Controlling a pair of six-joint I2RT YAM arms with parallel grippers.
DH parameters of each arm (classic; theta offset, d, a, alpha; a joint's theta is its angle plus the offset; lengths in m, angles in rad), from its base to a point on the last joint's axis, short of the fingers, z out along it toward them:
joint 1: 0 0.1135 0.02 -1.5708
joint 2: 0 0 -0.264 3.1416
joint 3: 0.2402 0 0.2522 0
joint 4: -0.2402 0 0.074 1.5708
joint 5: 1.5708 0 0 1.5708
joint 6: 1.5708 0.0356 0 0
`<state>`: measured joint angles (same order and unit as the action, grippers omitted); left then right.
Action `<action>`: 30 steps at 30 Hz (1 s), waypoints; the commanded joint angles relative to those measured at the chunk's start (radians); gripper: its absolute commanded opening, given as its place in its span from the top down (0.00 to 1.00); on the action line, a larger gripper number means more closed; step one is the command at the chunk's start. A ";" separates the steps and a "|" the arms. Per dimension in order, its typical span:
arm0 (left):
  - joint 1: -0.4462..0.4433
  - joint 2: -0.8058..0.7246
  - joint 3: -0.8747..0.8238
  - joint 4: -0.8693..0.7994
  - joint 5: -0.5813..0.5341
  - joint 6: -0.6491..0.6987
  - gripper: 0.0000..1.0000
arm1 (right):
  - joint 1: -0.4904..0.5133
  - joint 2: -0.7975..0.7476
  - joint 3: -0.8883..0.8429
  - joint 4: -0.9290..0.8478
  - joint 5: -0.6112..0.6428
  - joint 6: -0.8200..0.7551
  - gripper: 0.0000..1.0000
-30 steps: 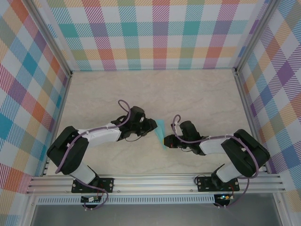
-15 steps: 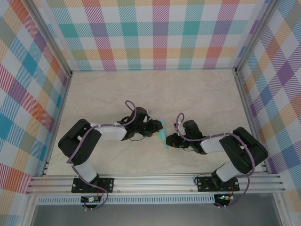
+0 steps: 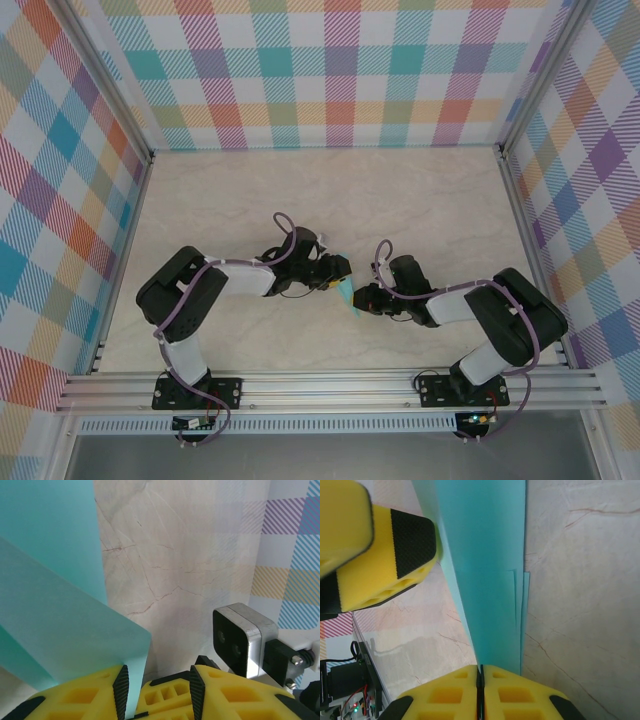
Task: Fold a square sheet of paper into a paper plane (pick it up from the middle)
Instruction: Fold the wing for the fifth time at the center of the table.
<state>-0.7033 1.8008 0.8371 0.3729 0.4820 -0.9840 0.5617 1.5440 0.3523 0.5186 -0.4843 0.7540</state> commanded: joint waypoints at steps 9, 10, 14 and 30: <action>0.007 0.043 0.030 0.004 -0.002 0.039 0.61 | -0.008 -0.039 0.060 -0.116 -0.028 -0.022 0.80; 0.007 0.043 0.030 0.003 -0.002 0.040 0.61 | -0.007 -0.043 0.067 -0.126 -0.024 -0.025 0.79; 0.008 0.044 0.035 -0.002 -0.002 0.042 0.61 | -0.008 -0.038 0.096 -0.170 -0.014 -0.047 0.76; 0.008 0.048 0.042 0.000 0.009 0.041 0.61 | -0.007 0.034 0.154 -0.215 0.002 -0.076 0.74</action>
<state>-0.7033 1.8362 0.8501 0.3698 0.4820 -0.9550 0.5617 1.5658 0.4820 0.3256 -0.4831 0.7132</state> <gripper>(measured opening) 0.389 0.259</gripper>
